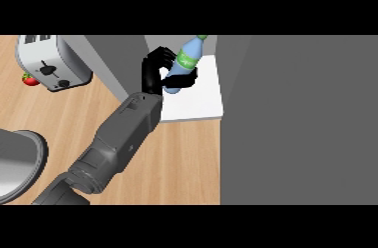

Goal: Pick up the bottled water, place it into the cabinet and close the cabinet

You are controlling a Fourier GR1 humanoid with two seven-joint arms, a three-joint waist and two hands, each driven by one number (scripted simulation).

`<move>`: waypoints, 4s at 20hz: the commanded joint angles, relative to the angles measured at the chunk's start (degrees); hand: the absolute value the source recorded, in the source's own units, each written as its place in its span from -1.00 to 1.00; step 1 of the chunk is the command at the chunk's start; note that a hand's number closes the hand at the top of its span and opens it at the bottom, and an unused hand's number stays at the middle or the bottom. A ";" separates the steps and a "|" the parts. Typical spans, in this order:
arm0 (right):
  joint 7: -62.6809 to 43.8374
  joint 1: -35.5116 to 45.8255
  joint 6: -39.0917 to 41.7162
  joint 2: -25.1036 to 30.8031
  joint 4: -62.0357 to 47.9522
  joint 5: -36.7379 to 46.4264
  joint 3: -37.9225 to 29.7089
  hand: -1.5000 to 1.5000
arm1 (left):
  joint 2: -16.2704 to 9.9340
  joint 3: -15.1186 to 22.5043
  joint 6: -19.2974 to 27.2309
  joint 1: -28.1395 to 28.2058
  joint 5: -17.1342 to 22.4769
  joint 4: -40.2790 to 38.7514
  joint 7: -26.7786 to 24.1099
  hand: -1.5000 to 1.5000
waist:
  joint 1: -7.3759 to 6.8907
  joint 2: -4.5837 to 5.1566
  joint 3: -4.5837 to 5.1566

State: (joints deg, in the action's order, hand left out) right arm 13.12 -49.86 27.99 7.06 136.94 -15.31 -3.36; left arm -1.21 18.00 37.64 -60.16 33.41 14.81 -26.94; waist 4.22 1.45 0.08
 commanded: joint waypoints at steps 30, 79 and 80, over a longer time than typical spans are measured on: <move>-4.22 -0.91 1.90 2.05 4.90 -6.87 0.00 -1.00 | 0.50 -6.41 -13.20 -9.43 -0.41 -3.68 -12.68 -1.00 | -1.71 -0.72 -0.03; -0.19 -5.99 13.61 12.60 15.76 10.87 14.54 1.00 | -22.20 14.03 -21.51 61.61 6.39 82.24 -6.06 -1.00 | -4.42 -2.33 0.14; 0.61 -6.15 14.14 12.58 15.55 12.27 15.18 1.00 | -20.12 12.98 -18.88 59.77 6.30 82.55 -5.32 -1.00 | -3.64 -2.24 0.07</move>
State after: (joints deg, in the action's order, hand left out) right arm 15.85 -53.86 41.39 18.46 139.72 -9.90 10.68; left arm -19.50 33.58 18.59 -3.24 38.31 93.83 -32.01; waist -0.10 -0.82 0.15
